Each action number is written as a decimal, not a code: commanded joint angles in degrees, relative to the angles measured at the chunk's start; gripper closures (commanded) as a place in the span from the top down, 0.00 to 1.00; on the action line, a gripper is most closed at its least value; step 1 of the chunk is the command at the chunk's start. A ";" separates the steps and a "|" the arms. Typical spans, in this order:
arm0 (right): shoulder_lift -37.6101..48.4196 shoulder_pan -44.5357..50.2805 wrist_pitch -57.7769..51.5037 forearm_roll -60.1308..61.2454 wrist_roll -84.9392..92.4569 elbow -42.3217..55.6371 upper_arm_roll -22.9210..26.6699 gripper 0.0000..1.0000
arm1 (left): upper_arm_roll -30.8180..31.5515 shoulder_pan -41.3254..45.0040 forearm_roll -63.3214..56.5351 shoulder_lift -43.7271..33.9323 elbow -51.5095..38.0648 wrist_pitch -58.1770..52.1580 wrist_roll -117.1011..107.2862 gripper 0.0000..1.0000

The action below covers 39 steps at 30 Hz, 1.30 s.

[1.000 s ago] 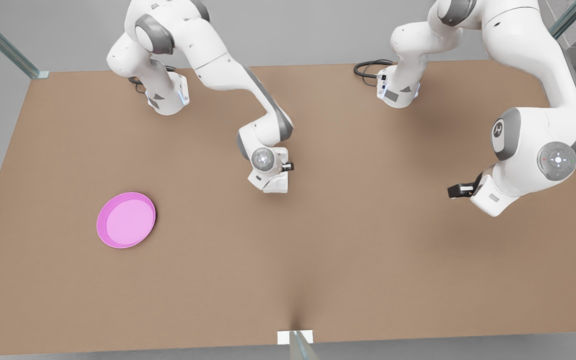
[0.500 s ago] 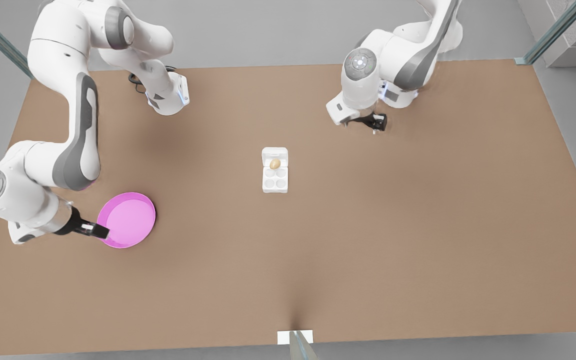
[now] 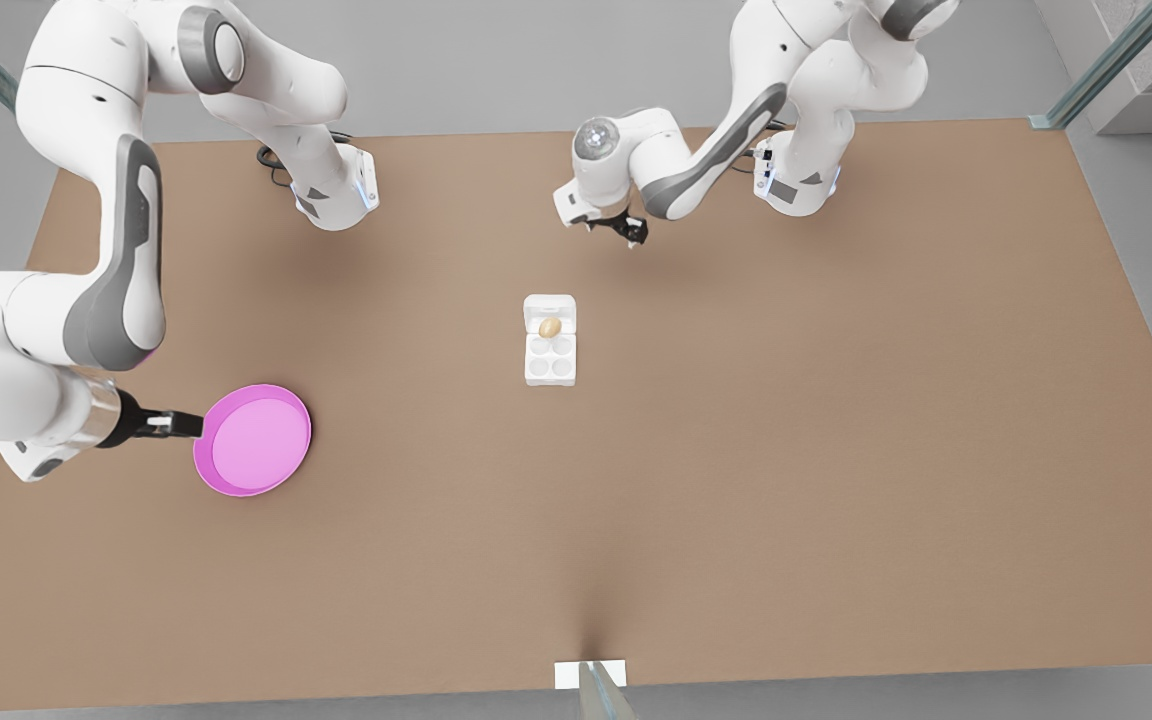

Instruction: Pack egg into the box and close the box lid

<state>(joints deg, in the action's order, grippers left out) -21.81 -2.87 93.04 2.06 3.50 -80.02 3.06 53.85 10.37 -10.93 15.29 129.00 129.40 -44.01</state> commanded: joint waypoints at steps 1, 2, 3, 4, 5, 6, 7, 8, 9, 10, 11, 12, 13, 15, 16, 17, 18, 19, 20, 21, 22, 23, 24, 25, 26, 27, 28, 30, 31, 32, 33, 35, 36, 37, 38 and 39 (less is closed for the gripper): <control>-0.16 -0.03 -0.23 -0.31 7.93 0.13 0.02 1.00 | -0.85 0.09 -6.91 2.81 -2.18 7.97 -31.14 1.00; -0.07 -0.03 -0.41 -0.31 8.02 0.13 0.02 1.00 | -2.95 0.35 -8.93 4.39 -3.84 7.88 -31.14 1.00; 0.01 -0.03 -0.41 -0.39 8.02 0.13 0.02 1.00 | -3.14 0.26 -10.17 5.19 -4.29 7.80 -31.14 1.00; 0.01 -0.12 -0.49 -0.39 8.02 0.13 0.02 1.00 | -4.27 0.35 -12.89 7.03 -4.46 7.88 -31.57 1.00; 0.01 -0.12 -0.41 -0.39 8.02 0.13 0.02 1.00 | -5.25 1.58 -14.30 8.26 -4.73 7.88 -32.72 1.00; -0.16 -0.21 -0.32 -0.39 8.02 0.13 0.02 1.00 | -6.12 1.84 -15.26 9.41 -5.34 7.88 -32.72 1.00; -0.16 0.06 -0.32 -1.18 7.93 0.13 0.02 1.00 | -8.32 4.91 -15.97 11.16 -6.92 7.88 -33.68 1.00; -0.16 0.06 -0.23 -1.27 7.93 0.13 0.02 1.00 | -12.71 11.14 -15.97 11.25 -7.27 7.97 -36.05 1.00; -0.25 0.06 -0.23 -1.36 7.93 0.04 0.02 1.00 | -15.09 14.85 -15.97 11.25 -7.27 8.06 -37.20 1.00; -0.25 0.06 -0.23 -1.36 7.93 0.04 0.02 1.00 | -15.26 15.03 -16.67 11.43 -7.27 8.06 -37.38 1.00; -0.25 -0.03 -0.23 -1.36 7.93 0.04 0.02 1.00 | -15.35 14.50 -17.28 11.87 -8.15 8.06 -37.38 1.00; -0.25 0.06 -0.23 -1.36 7.93 0.04 0.02 1.00 | -16.14 13.71 -17.81 12.04 -9.12 7.97 -37.20 1.00; -0.25 0.06 -0.23 -1.36 7.93 0.04 0.02 1.00 | -17.20 13.80 -18.95 12.57 -9.82 8.06 -37.11 1.00; -0.16 0.06 -0.32 -1.36 7.93 0.04 0.02 1.00 | -17.29 13.27 -19.22 13.89 -12.81 7.80 -36.67 1.00; -0.07 0.15 -0.41 -1.36 7.93 0.13 0.02 1.00 | -17.37 12.48 -20.54 14.77 -13.86 7.88 -36.67 1.00; 0.01 0.23 -0.41 -1.36 7.93 0.13 0.02 1.00 | -17.37 12.39 -20.54 15.38 -14.39 7.80 -36.50 1.00; 0.01 0.23 -0.41 -1.36 7.93 0.13 0.02 1.00 | -17.37 11.34 -21.94 15.47 -14.39 7.80 -36.41 1.00; 0.01 0.23 -0.41 -1.36 7.93 0.13 0.02 1.00 | -17.37 10.81 -22.73 16.17 -15.09 7.80 -36.32 1.00; 0.01 0.23 -0.32 -1.36 7.93 0.04 0.02 1.00 | -17.37 10.46 -22.73 16.79 -16.59 7.27 -35.97 1.00; 0.01 0.23 -0.32 -1.36 7.93 0.04 0.02 1.00 | -17.37 9.67 -23.09 16.61 -16.77 7.18 -35.80 1.00; -0.07 0.23 -0.32 -1.36 7.93 0.04 0.02 1.00 | -17.29 9.67 -23.09 16.61 -17.20 7.18 -35.35 1.00; -0.16 0.23 -0.32 -1.36 7.93 0.04 0.02 1.00 | -17.29 9.67 -23.00 17.05 -20.71 2.27 -34.57 1.00; -0.16 0.23 -0.32 -1.36 7.93 0.04 0.02 1.00 | -17.20 9.67 -22.91 17.32 -21.34 1.91 -34.04 1.00; -0.16 0.23 -0.23 -1.36 7.93 0.04 0.02 1.00 | -17.20 9.32 -22.91 17.32 -21.34 1.73 -33.60 1.00; -0.25 0.23 -0.23 -1.36 7.93 0.04 0.02 1.00 | -16.59 8.70 -22.21 16.88 -22.56 -2.04 -32.20 1.00; -0.25 0.23 -0.23 -1.36 7.93 0.04 0.02 1.00 | -14.74 8.44 -17.73 16.70 -28.09 -11.44 -28.07 1.00; -0.25 0.23 -0.23 -1.36 7.93 0.04 -0.07 1.00 | -13.60 8.26 -11.31 16.61 -37.94 -25.50 -21.13 1.00; -0.07 0.23 -0.41 -1.36 7.93 0.13 0.02 1.00 | -13.42 3.52 -5.33 15.65 -49.37 -38.35 -10.05 1.00; 0.01 0.23 -0.49 -1.36 7.93 0.13 0.02 1.00 | -13.77 2.64 -5.42 16.44 -49.29 -37.91 -9.51 1.00; 0.01 0.23 -0.58 -1.36 7.93 0.13 0.02 1.00 | -14.30 1.15 -6.38 17.75 -49.29 -37.29 -7.14 1.00; 0.01 0.23 -0.41 -1.36 7.93 0.04 0.02 1.00 | -14.30 -0.26 -8.14 18.19 -47.18 -34.92 -6.97 1.00; -0.16 0.15 -0.32 -1.27 7.84 0.13 0.02 1.00 | -14.30 -9.91 -12.09 18.73 -52.36 -35.71 -0.22 1.00; -0.16 0.15 -0.23 -1.27 7.84 0.04 0.02 1.00 | -14.12 -15.29 -15.61 16.88 -54.29 -37.28 4.20 1.00; -0.16 0.15 -0.23 -1.27 7.84 0.04 -0.07 1.00 | -14.04 -17.93 -17.02 16.79 -56.93 -38.17 4.72 1.00; -0.25 0.06 -0.23 -1.18 7.84 0.04 -0.07 1.00 | -14.03 -24.16 -18.78 13.45 -55.79 -39.92 15.60 1.00; -0.25 -0.03 -0.23 -1.01 7.84 0.04 -0.07 1.00 | -14.65 -27.95 -17.12 11.61 -55.00 -44.41 24.40 1.00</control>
<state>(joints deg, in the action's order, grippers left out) -22.11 -2.86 92.78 0.84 10.47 -80.01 3.00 37.11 -12.35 -25.09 27.73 74.99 95.99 -56.91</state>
